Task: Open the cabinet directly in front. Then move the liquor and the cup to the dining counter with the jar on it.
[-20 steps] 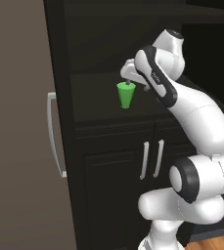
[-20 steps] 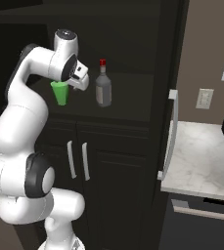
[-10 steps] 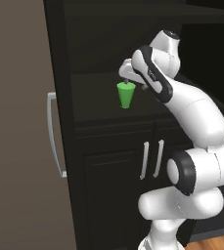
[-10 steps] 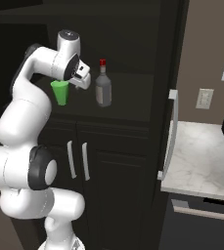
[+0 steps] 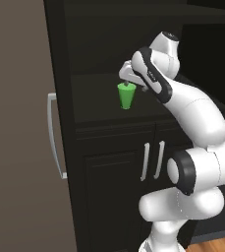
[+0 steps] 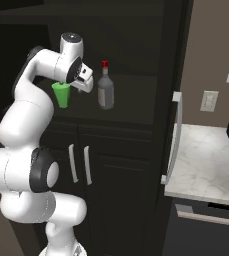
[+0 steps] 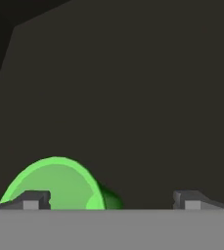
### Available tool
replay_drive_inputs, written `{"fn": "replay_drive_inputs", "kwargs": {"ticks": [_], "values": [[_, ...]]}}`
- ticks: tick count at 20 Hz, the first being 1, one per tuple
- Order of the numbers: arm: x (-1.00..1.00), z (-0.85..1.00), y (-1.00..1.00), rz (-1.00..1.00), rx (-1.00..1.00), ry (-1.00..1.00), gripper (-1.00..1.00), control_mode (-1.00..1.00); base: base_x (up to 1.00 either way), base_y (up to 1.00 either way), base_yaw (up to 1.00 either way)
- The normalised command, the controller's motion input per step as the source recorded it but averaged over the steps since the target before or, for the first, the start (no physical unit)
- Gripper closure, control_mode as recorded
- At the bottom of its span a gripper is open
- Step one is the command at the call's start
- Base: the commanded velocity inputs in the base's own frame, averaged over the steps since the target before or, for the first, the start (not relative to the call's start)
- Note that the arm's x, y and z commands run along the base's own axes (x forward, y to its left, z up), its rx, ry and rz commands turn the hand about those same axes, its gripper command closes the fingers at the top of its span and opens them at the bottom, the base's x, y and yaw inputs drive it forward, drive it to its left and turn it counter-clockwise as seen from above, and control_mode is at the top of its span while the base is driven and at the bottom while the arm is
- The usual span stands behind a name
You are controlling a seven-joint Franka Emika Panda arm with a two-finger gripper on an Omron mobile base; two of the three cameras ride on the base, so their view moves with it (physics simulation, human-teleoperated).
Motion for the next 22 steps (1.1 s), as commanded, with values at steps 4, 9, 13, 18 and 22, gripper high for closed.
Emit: {"fn": "replay_drive_inputs", "kwargs": {"ticks": [4, 9, 13, 18, 22], "values": [[0.00, -0.03, 0.00, 0.00, 0.00, -0.02, -1.00, -1.00, 0.00, 0.00, 0.00], [0.00, -0.13, 0.00, 0.00, -0.01, 0.00, -1.00, -1.00, 0.00, 0.00, 0.00], [0.00, -0.17, 0.00, 0.00, 0.00, 0.00, -1.00, -1.00, 0.00, 0.00, 0.00], [0.04, -0.07, 0.00, 0.00, 0.00, 0.00, -1.00, -1.00, 0.00, 0.00, 0.00], [0.12, -0.08, 0.00, 0.00, 0.00, 0.00, -1.00, -1.00, 0.00, 0.00, 0.00]]}}
